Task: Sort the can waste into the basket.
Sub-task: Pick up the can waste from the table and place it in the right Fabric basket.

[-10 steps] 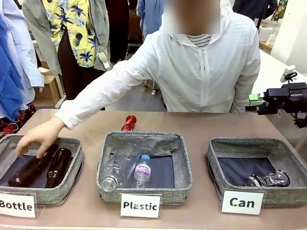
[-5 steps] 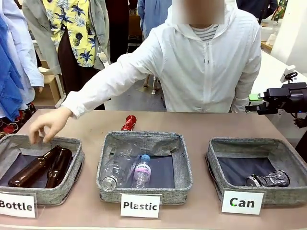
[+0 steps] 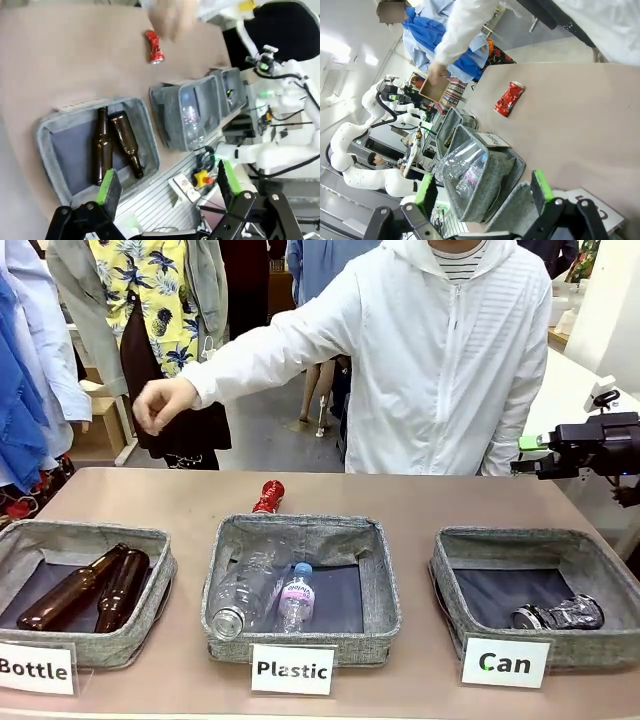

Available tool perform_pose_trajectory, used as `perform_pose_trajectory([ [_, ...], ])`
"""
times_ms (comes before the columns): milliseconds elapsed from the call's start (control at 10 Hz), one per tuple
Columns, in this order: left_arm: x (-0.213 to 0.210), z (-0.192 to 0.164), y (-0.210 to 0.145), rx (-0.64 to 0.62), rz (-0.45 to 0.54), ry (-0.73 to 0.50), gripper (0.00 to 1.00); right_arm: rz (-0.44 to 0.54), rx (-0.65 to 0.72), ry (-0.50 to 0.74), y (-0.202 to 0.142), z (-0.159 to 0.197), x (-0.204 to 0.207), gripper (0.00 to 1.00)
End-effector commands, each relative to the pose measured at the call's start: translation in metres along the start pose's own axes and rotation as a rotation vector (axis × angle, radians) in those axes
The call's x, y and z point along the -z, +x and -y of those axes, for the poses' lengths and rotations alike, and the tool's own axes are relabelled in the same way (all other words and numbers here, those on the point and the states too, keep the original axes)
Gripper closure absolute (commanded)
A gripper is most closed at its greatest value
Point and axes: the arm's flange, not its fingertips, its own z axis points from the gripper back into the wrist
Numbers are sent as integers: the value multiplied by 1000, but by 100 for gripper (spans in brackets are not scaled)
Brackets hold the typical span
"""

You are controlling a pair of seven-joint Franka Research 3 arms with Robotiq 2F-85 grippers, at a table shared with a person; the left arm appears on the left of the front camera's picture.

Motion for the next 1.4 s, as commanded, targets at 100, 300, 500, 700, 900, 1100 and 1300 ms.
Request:
perform_pose_trajectory([
  [100,72,41,0,74,-27,166,0,-6,-22,6,1,-2,-2,0],
  [300,148,101,16,161,-64,276,0,-6,-22,6,1,-2,-2,0],
  [500,230,153,29,179,-98,474,0,-6,-22,6,1,-2,-2,0],
  [700,302,191,31,184,-169,599,0,-6,-22,6,1,-2,-2,0],
  [900,340,212,26,191,-113,592,0,-6,-22,6,1,-2,-2,0],
  [1100,345,209,14,213,-119,599,0,-6,-22,6,1,-2,-2,0],
  [1300,345,209,14,213,-119,599,0,-6,-22,6,1,-2,-2,0],
])
